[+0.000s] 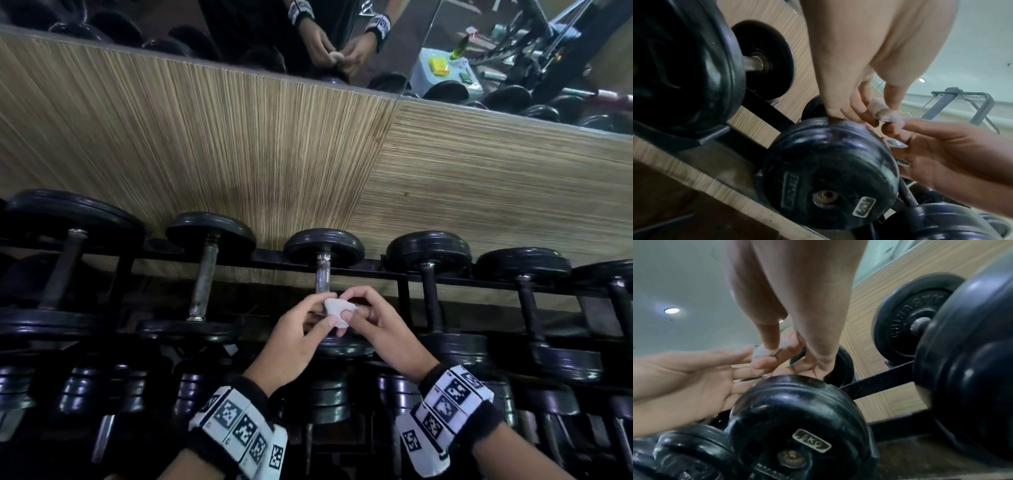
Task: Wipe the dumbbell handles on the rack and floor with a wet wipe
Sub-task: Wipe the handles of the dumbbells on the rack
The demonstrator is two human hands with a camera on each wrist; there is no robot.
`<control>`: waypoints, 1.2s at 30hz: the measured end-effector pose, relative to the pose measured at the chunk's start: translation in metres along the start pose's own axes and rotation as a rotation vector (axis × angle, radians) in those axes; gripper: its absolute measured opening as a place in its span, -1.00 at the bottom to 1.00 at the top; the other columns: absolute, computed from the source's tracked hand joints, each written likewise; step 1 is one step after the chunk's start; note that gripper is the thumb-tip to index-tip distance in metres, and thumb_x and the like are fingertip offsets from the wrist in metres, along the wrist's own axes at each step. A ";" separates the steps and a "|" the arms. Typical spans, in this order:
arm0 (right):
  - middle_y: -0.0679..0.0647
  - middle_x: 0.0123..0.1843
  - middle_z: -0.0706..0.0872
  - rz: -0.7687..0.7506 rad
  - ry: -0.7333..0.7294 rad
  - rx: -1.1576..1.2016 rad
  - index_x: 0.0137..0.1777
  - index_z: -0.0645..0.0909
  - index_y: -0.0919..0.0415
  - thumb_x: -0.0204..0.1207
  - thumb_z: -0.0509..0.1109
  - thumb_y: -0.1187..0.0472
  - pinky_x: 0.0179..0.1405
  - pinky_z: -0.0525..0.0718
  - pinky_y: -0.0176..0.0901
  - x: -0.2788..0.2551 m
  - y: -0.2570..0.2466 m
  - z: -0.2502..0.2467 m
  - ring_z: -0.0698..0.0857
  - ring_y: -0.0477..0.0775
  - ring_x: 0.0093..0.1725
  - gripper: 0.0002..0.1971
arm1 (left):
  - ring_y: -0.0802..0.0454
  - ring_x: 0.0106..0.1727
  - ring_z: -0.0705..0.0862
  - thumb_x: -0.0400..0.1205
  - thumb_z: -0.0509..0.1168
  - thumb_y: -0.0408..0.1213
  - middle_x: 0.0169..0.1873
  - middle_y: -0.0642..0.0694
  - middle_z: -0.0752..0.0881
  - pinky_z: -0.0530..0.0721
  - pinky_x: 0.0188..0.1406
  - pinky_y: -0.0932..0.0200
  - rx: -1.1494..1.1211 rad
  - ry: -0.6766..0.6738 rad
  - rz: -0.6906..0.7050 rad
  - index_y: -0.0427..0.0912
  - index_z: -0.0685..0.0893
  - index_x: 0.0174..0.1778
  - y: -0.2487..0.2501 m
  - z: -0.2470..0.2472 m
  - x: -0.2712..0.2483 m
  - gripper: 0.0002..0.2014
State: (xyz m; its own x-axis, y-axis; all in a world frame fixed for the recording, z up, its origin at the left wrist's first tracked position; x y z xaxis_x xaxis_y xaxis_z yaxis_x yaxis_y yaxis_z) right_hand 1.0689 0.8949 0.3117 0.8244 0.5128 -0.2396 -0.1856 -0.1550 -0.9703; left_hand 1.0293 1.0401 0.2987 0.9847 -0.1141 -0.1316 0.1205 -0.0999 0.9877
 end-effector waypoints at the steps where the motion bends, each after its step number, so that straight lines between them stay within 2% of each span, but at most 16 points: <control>1: 0.13 -0.18 0.82 0.000 0.010 0.019 0.33 0.42 0.35 0.73 0.28 0.39 0.14 0.67 -0.15 -0.004 0.001 -0.002 0.77 0.02 -0.10 -0.78 | 0.13 0.20 0.73 0.68 0.39 -0.26 0.12 0.02 0.76 0.62 0.26 0.22 0.009 0.003 0.001 -0.01 0.66 0.30 0.000 -0.001 0.005 -0.73; 3: 0.18 -0.09 0.84 0.006 0.029 0.030 0.38 0.41 0.31 0.73 0.28 0.38 0.16 0.67 -0.19 -0.011 0.003 -0.008 0.78 0.01 -0.02 -0.74 | 0.15 0.16 0.74 0.64 0.44 -0.29 0.07 0.00 0.75 0.66 0.24 0.12 0.047 0.028 -0.005 -0.02 0.70 0.08 -0.001 -0.004 0.012 -0.85; 5: 0.15 -0.02 0.86 0.004 0.103 -0.075 0.41 0.46 0.17 0.72 0.31 0.33 0.20 0.67 -0.21 -0.019 0.004 -0.027 0.80 0.00 0.07 -0.71 | 0.22 0.09 0.75 0.61 0.46 -0.31 -0.03 0.04 0.77 0.68 0.19 0.13 0.126 0.136 -0.017 -0.07 0.66 -0.06 -0.002 -0.013 0.020 -0.89; 7: 0.10 -0.04 0.86 -0.016 0.294 -0.317 0.34 0.56 0.04 0.71 0.34 0.25 0.22 0.71 -0.05 -0.029 0.008 -0.069 0.82 0.03 0.06 -0.76 | 0.26 -0.04 0.74 0.61 0.44 -0.36 -0.15 0.11 0.75 0.72 0.10 0.16 0.248 0.308 -0.027 -0.12 0.61 -0.12 -0.002 -0.032 0.032 -0.87; 9: 0.03 -0.10 0.84 0.012 0.509 -0.641 0.21 0.64 0.04 0.70 0.35 0.17 0.12 0.73 0.13 -0.044 0.016 -0.116 0.82 0.11 -0.01 -0.86 | 0.10 -0.10 0.75 0.63 0.41 -0.37 -0.18 0.05 0.74 0.72 0.02 0.10 0.392 0.409 -0.035 -0.14 0.65 -0.05 -0.003 -0.047 0.049 -0.92; 11: -0.02 -0.19 0.79 0.050 0.668 -0.862 0.09 0.65 0.07 0.72 0.31 0.10 -0.02 0.68 0.13 -0.058 0.022 -0.144 0.80 0.24 -0.05 -0.88 | -0.02 0.00 0.75 0.67 0.37 -0.36 -0.11 -0.04 0.77 0.61 0.02 0.23 0.520 0.379 -0.060 -0.20 0.73 0.10 -0.004 -0.049 0.068 -0.88; 15: -0.01 -0.25 0.78 0.123 0.827 -0.762 0.00 0.71 0.06 0.73 0.25 -0.03 -0.08 0.70 0.15 -0.068 0.034 -0.154 0.75 0.25 -0.14 -0.74 | -0.01 0.13 0.76 0.69 0.36 -0.37 0.07 -0.14 0.82 0.55 0.15 0.33 0.591 0.207 -0.046 -0.25 0.76 0.27 0.000 -0.030 0.091 -0.75; 17: 0.00 -0.26 0.79 0.149 0.858 -0.727 -0.05 0.71 0.00 0.71 0.28 -0.02 -0.08 0.71 0.16 -0.068 0.040 -0.157 0.75 0.24 -0.15 -0.78 | -0.01 0.06 0.78 0.70 0.35 -0.38 0.01 -0.14 0.84 0.63 0.17 0.25 0.617 0.190 -0.022 -0.27 0.79 0.21 -0.001 -0.025 0.088 -0.79; 19: -0.04 -0.31 0.78 0.158 0.853 -0.724 -0.09 0.71 -0.03 0.70 0.28 -0.02 -0.11 0.71 0.14 -0.068 0.042 -0.159 0.75 0.19 -0.19 -0.78 | -0.06 -0.09 0.78 0.69 0.35 -0.34 -0.17 -0.14 0.84 0.71 0.08 0.00 0.693 0.181 -0.026 -0.26 0.82 0.00 -0.009 -0.022 0.079 -0.86; 21: -0.08 -0.33 0.77 0.153 0.845 -0.711 -0.11 0.71 -0.03 0.70 0.28 0.01 -0.13 0.70 0.10 -0.068 0.042 -0.159 0.74 0.14 -0.23 -0.78 | -0.16 -0.14 0.75 0.68 0.35 -0.30 -0.29 -0.14 0.80 0.69 -0.01 -0.12 0.822 0.087 -0.133 -0.23 0.79 -0.18 -0.026 -0.019 0.068 -0.82; 23: -0.09 -0.34 0.76 0.147 0.844 -0.712 -0.12 0.71 -0.02 0.70 0.29 0.05 -0.15 0.68 0.07 -0.068 0.040 -0.159 0.73 0.11 -0.24 -0.79 | -0.19 -0.10 0.75 0.66 0.38 -0.27 -0.27 -0.20 0.80 0.68 0.01 -0.09 0.813 -0.034 -0.299 -0.23 0.79 -0.24 -0.044 -0.018 0.056 -0.80; 25: -0.10 -0.34 0.77 0.144 0.851 -0.704 -0.14 0.71 -0.02 0.69 0.30 0.09 -0.17 0.66 0.05 -0.069 0.040 -0.159 0.73 0.11 -0.24 -0.79 | -0.09 -0.10 0.78 0.65 0.42 -0.25 -0.28 -0.16 0.82 0.69 0.02 0.00 0.722 -0.073 -0.377 -0.23 0.81 -0.24 -0.051 -0.021 0.054 -0.81; 27: -0.11 -0.33 0.78 0.158 0.854 -0.696 -0.15 0.70 -0.03 0.68 0.30 0.11 -0.16 0.67 0.05 -0.068 0.041 -0.160 0.74 0.09 -0.23 -0.80 | -0.04 -0.13 0.78 0.65 0.41 -0.28 -0.33 -0.06 0.79 0.68 0.00 0.13 0.649 -0.008 -0.372 -0.20 0.82 -0.18 -0.043 -0.027 0.066 -0.86; 31: -0.12 -0.34 0.79 0.155 0.854 -0.681 -0.17 0.68 -0.06 0.65 0.29 0.12 -0.15 0.73 0.11 -0.069 0.043 -0.160 0.76 0.02 -0.24 -0.80 | 0.02 -0.14 0.76 0.69 0.36 -0.32 -0.34 0.04 0.75 0.65 0.07 0.19 0.479 0.228 -0.237 -0.19 0.83 -0.11 -0.017 -0.044 0.109 -0.86; 33: -0.11 -0.34 0.79 0.153 0.856 -0.672 -0.18 0.67 -0.07 0.65 0.27 0.10 -0.15 0.74 0.12 -0.070 0.043 -0.160 0.77 0.02 -0.23 -0.80 | 0.05 -0.18 0.74 0.70 0.34 -0.32 -0.37 0.02 0.75 0.61 0.04 0.21 0.527 0.213 -0.209 -0.24 0.83 -0.13 -0.015 -0.044 0.115 -0.82; 36: -0.11 -0.34 0.79 0.152 0.867 -0.652 -0.20 0.66 -0.08 0.61 0.25 0.05 -0.15 0.74 0.13 -0.071 0.041 -0.158 0.77 0.02 -0.23 -0.79 | 0.11 -0.33 0.66 0.70 0.31 -0.33 -0.48 0.07 0.69 0.48 -0.22 0.28 0.595 0.114 -0.260 -0.16 0.74 -0.33 -0.028 -0.033 0.094 -0.73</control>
State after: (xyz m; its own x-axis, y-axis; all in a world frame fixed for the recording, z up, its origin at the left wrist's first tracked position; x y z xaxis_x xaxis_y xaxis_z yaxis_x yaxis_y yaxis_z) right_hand 1.0870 0.7189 0.2946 0.9605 -0.2783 -0.0028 -0.2090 -0.7145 -0.6677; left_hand 1.1222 1.0653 0.2616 0.9440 0.0900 -0.3174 0.2985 -0.6429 0.7054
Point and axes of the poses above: each hand's wrist, its own x-axis towards the middle knuckle, its own z-axis out of the palm, y = z × x, the point moved 6 cm from there along x, towards the middle knuckle
